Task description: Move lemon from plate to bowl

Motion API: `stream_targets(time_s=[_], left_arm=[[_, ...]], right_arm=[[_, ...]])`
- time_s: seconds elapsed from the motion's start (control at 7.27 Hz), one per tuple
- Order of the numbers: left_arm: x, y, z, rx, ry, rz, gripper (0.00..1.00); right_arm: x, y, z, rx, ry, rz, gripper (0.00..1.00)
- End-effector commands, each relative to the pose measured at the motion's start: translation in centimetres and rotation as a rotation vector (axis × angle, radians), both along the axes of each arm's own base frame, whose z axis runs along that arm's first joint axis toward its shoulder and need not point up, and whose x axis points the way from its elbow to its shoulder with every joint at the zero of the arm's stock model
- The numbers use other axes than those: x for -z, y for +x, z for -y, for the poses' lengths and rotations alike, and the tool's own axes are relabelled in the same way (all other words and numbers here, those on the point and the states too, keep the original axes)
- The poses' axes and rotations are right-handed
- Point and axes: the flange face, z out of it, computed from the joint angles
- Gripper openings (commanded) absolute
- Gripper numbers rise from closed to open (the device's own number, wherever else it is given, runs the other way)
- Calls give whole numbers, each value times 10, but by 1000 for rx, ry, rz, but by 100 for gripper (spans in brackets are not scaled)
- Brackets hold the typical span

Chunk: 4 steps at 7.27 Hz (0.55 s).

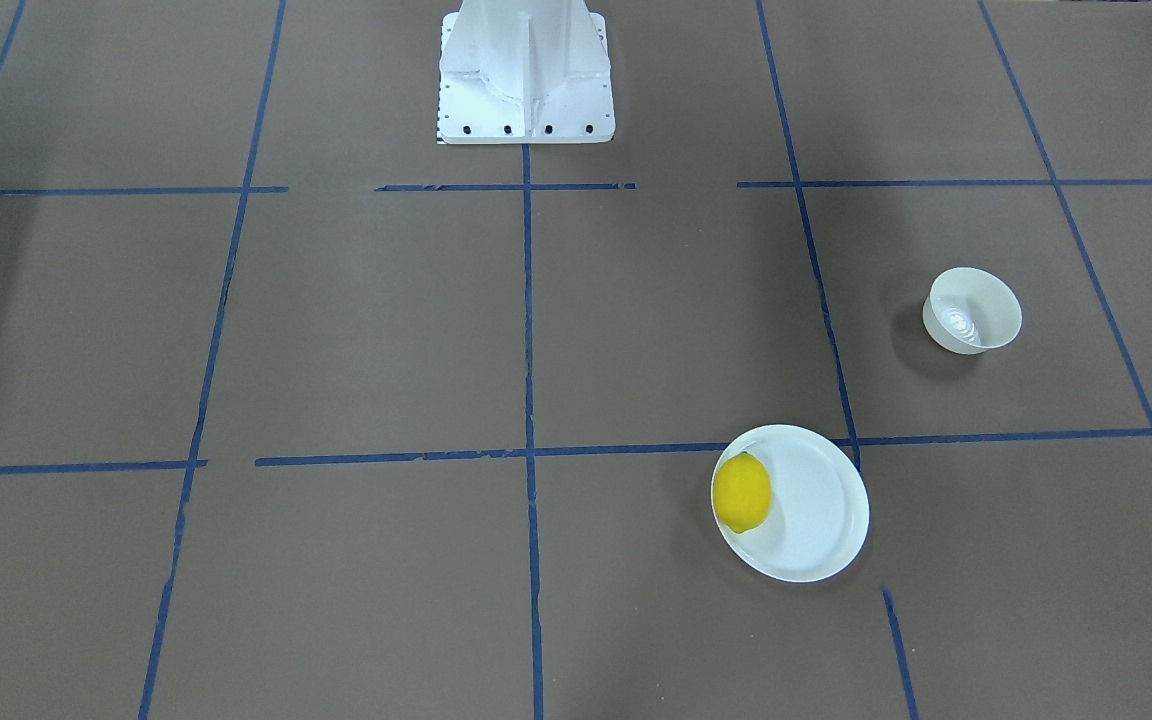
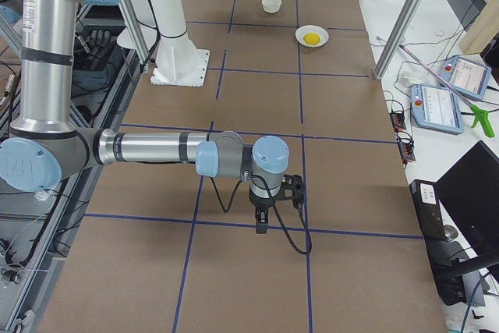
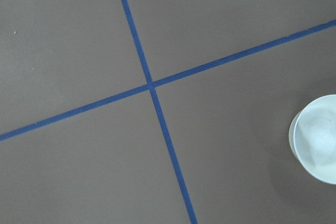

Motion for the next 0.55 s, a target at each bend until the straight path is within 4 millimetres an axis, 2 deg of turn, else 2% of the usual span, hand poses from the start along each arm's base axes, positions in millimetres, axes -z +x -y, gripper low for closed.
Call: stream_targets(time_s=[0.0, 0.28, 0.41], left_arm=[[78, 77, 56, 33, -18, -63, 100], [155, 199, 85, 17, -83, -129, 100], [187, 260, 113, 84, -141, -109, 100]], right_arm=[[0, 0, 0, 0, 0, 0, 100], [0, 0, 0, 0, 0, 0, 100], [0, 0, 0, 0, 0, 0, 100]])
